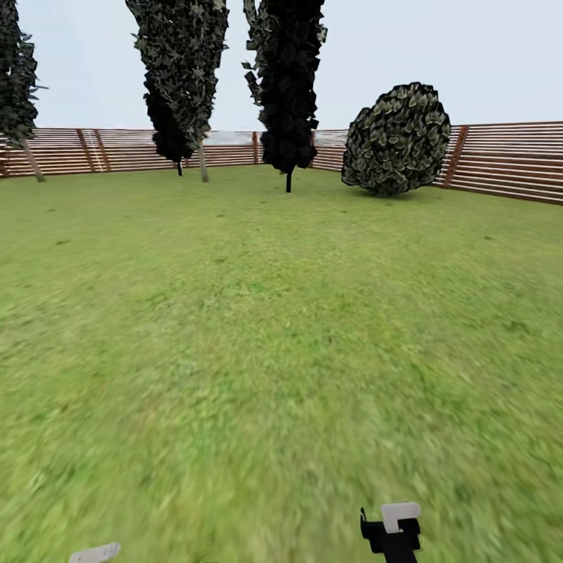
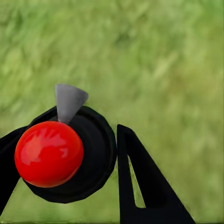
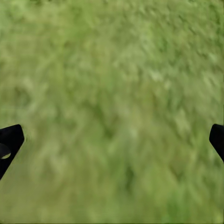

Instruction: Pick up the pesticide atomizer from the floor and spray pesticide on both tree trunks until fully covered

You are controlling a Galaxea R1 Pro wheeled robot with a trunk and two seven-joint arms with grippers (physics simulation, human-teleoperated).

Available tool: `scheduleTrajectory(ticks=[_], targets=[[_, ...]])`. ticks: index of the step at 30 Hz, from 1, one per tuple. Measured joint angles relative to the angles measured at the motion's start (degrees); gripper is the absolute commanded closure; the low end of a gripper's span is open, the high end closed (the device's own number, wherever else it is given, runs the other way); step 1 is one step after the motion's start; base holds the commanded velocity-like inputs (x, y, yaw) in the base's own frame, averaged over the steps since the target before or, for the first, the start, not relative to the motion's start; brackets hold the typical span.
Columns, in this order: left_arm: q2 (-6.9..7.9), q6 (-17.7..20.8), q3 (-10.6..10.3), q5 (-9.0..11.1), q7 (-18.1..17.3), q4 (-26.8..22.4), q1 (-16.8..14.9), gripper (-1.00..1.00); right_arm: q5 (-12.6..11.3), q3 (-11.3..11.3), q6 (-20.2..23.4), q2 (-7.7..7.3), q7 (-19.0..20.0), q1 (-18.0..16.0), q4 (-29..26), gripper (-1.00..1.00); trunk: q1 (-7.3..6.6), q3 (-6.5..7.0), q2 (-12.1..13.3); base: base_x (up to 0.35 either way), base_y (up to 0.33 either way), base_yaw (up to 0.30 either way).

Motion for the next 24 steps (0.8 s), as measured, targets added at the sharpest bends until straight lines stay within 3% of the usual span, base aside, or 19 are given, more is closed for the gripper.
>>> scheduleTrajectory(ticks=[6,24], targets=[[0.02,0.1,0.1,0.0,0.0,0.0,0.0,1.00,0.0,0.0,0.0,0.01,0.0,0.0,0.0,-1.00,0.00,0.00,0.0,0.000,0.184,0.282],[-0.07,0.1,0.1,0.1,0.1,0.4,0.0,1.00,0.0,0.0,0.0,0.01,0.0,0.0,0.0,-1.00,0.00,0.00,0.0,0.000,0.006,0.282]])
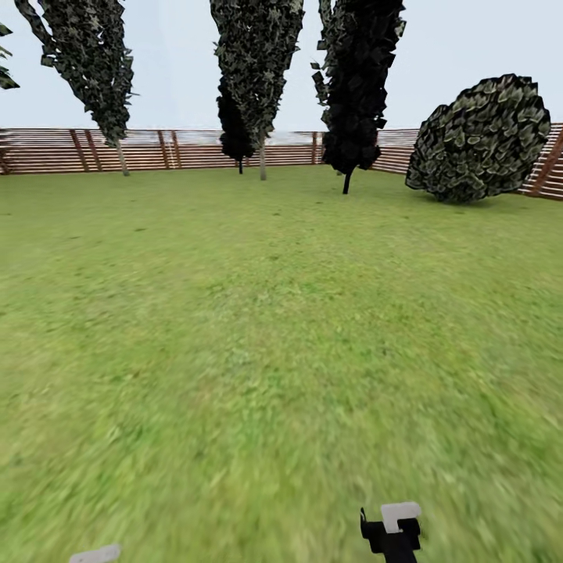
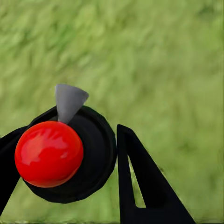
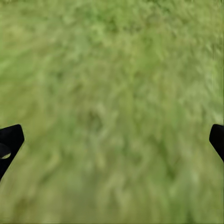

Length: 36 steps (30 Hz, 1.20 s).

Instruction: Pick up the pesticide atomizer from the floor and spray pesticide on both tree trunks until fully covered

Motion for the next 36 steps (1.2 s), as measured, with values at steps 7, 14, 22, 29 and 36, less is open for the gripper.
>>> scheduleTrajectory(ticks=[7,14,22,29,36], targets=[[0.51,-0.1,0.0,3.9,0.0,0.0,0.0,1.00,0.0,0.0,0.0,0.03,0.0,0.0,0.0,-1.00,0.00,0.00,0.0,0.000,0.000,0.282],[0.53,-0.1,0.0,4.1,-0.1,0.0,0.1,1.00,0.0,0.0,0.0,0.02,0.0,0.0,0.0,-1.00,0.00,0.00,0.0,-0.022,0.030,0.282],[0.49,-0.2,-0.1,4.1,0.0,0.0,0.1,1.00,0.0,0.0,0.0,0.04,0.0,0.0,0.0,-1.00,0.00,0.00,0.0,-0.091,0.091,0.282],[0.42,-0.1,-0.1,4.1,-0.1,0.0,0.1,1.00,0.0,0.0,0.0,0.06,0.0,0.0,0.0,-1.00,0.00,0.00,0.0,-0.001,0.001,0.282],[0.35,-0.1,-0.1,4.1,-0.1,0.0,0.1,1.00,0.0,0.0,0.0,0.06,0.0,0.0,0.0,-1.00,0.00,0.00,0.0,0.000,0.000,0.282]])
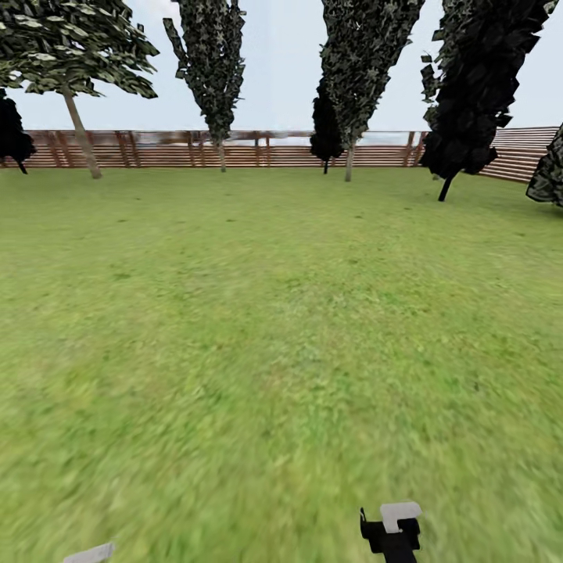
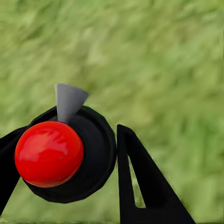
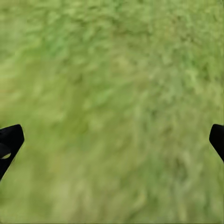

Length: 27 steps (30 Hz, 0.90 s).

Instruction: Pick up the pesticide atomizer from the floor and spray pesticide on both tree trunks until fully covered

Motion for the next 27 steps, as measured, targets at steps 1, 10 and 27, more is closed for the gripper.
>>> scheduleTrajectory(ticks=[1,10,27], targets=[[0.00,0.0,0.0,0.0,0.0,0.0,0.0,1.00,0.0,0.0,0.0,0.00,0.0,0.0,0.0,-1.00,0.00,0.00,0.0,0.000,0.000,0.282],[0.00,0.0,0.0,0.0,0.0,0.0,0.0,1.00,0.0,0.0,0.0,0.00,0.0,0.0,0.0,-1.00,0.00,0.00,0.0,0.000,0.000,0.282],[-0.01,-0.1,0.0,2.0,0.0,-0.1,0.0,1.00,0.0,0.0,0.0,0.00,0.0,0.0,0.0,-1.00,0.00,0.00,0.0,0.000,0.000,0.282]])
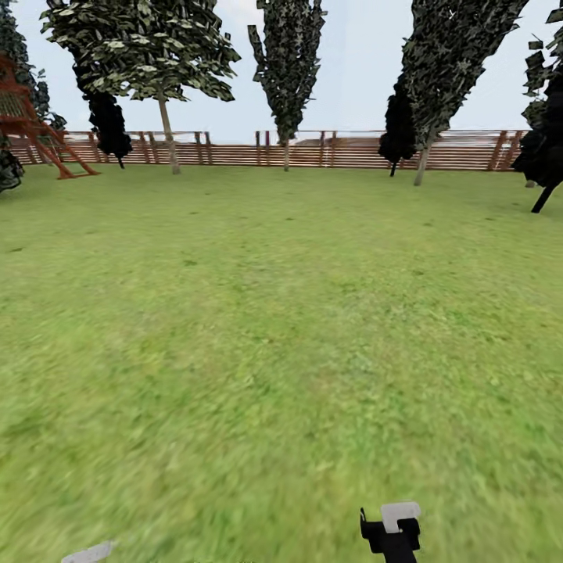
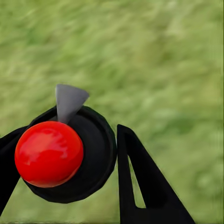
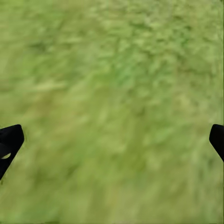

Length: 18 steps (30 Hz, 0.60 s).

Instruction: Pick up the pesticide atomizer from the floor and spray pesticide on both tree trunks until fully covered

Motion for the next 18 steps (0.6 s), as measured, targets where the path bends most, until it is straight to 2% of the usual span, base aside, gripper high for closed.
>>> scheduleTrajectory(ticks=[6,18], targets=[[-0.05,0.0,-0.1,0.1,0.0,0.0,0.0,1.00,0.0,0.0,0.0,0.00,0.0,0.0,0.0,-1.00,-0.01,0.00,0.0,0.043,0.017,0.282],[0.02,0.0,0.0,0.3,0.0,0.0,0.0,1.00,0.0,0.0,0.0,0.00,0.0,0.0,0.0,-1.00,-0.03,0.00,0.0,0.251,0.205,0.282]])
